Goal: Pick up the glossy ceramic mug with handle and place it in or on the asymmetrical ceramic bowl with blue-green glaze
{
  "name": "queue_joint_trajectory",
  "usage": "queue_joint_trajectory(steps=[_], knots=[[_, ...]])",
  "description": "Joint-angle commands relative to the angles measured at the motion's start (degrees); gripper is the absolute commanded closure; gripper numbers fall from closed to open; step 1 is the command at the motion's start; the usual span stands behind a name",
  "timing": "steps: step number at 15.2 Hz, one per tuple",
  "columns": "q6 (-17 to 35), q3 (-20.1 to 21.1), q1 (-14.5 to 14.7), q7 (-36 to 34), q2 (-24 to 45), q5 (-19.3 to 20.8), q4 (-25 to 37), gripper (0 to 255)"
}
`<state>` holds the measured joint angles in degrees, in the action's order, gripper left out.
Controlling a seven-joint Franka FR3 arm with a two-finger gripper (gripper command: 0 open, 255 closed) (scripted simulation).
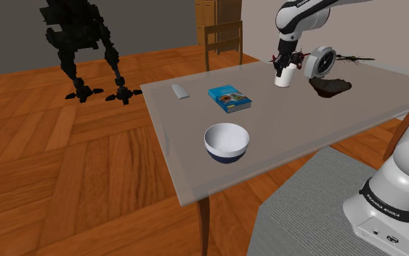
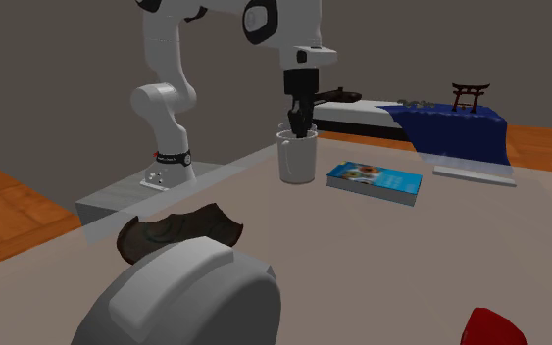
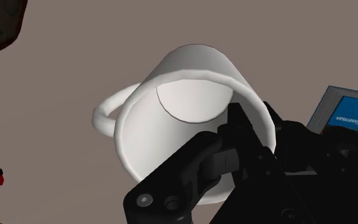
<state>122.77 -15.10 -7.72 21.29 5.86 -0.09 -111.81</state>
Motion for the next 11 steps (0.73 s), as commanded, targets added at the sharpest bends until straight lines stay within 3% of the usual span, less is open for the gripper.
queue_joint_trajectory(steps=[1,11], knots=[[-1.5,0.0,0.0,0.0,-0.5,0.2,1.0,255],[-8.6,0.0,0.1,-0.2,-2.2,0.6,6.5,255]])
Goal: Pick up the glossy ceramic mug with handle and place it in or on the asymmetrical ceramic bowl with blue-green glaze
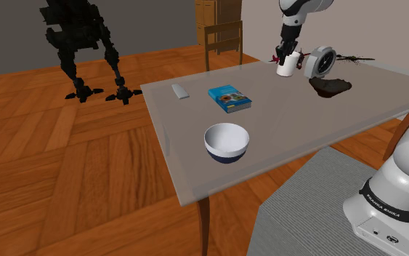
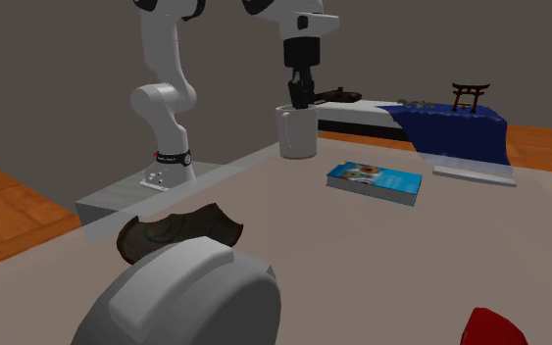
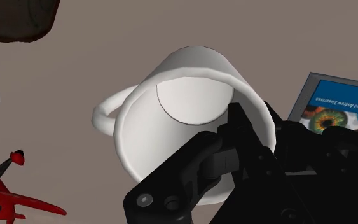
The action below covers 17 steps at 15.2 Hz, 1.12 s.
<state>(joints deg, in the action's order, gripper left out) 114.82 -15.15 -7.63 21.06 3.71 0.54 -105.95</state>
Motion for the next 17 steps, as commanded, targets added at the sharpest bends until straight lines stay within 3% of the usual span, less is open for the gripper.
queue_joint_trajectory(steps=[1,9,17], knots=[[-0.7,-0.6,-0.7,1.3,-0.3,-0.1,0.4,255],[-1.7,-5.5,-6.2,12.2,-0.6,-1.3,1.2,255],[-3.9,-10.3,-12.4,23.9,2.9,-4.3,6.5,255]])
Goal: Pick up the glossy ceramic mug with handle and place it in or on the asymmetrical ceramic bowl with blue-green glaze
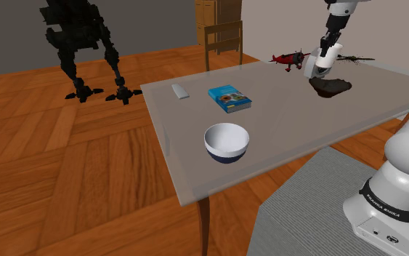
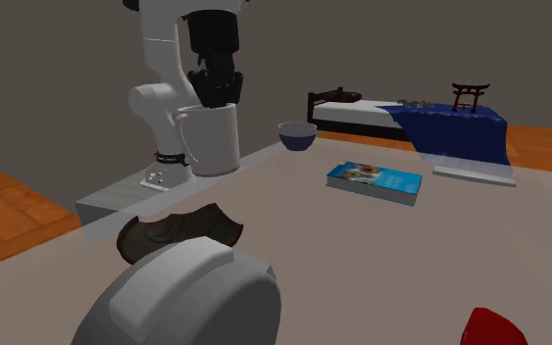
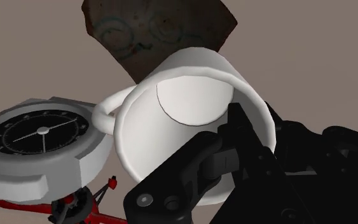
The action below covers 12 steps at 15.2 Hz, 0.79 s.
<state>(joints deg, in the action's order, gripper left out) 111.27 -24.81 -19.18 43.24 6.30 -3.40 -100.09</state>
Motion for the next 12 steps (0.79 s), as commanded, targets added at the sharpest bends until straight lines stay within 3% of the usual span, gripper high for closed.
queue_joint_trajectory(steps=[1,5,12], knots=[[-0.8,-1.2,-1.7,3.2,1.0,-0.9,1.6,255],[-2.7,-3.2,-5.5,9.3,4.6,-3.4,6.4,255],[2.5,-3.0,-5.5,9.7,5.1,-3.8,1.6,255]])
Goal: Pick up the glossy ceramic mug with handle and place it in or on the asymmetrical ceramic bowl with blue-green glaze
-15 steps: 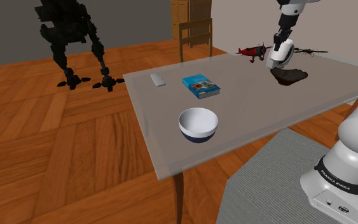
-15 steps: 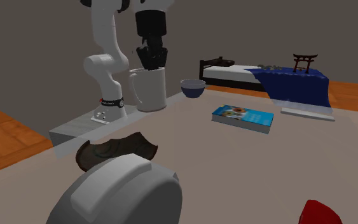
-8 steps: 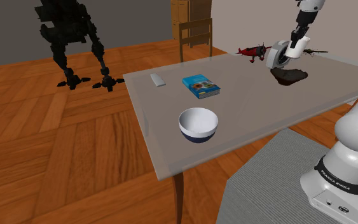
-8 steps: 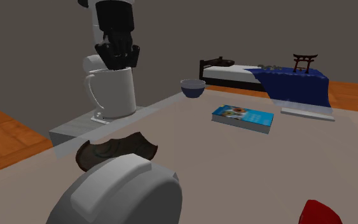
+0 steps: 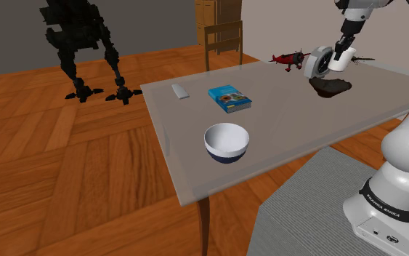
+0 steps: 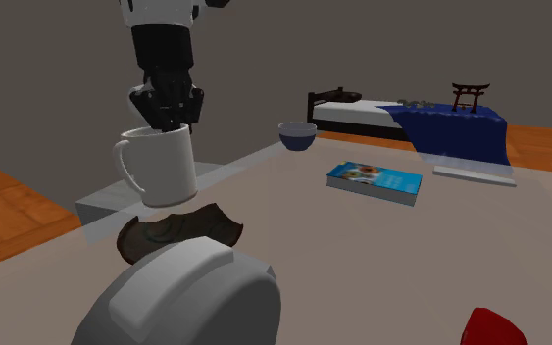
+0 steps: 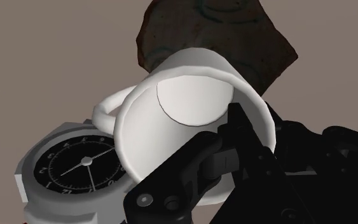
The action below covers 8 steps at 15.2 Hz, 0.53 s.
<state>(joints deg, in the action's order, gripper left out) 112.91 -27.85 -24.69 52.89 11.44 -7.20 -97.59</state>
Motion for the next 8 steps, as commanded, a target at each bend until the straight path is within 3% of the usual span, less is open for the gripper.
queue_joint_trajectory(steps=[1,8], knots=[[1.6,0.1,0.1,0.1,0.1,-0.1,-1.5,255],[6.6,0.3,0.0,0.8,1.4,-1.0,-5.3,255]])
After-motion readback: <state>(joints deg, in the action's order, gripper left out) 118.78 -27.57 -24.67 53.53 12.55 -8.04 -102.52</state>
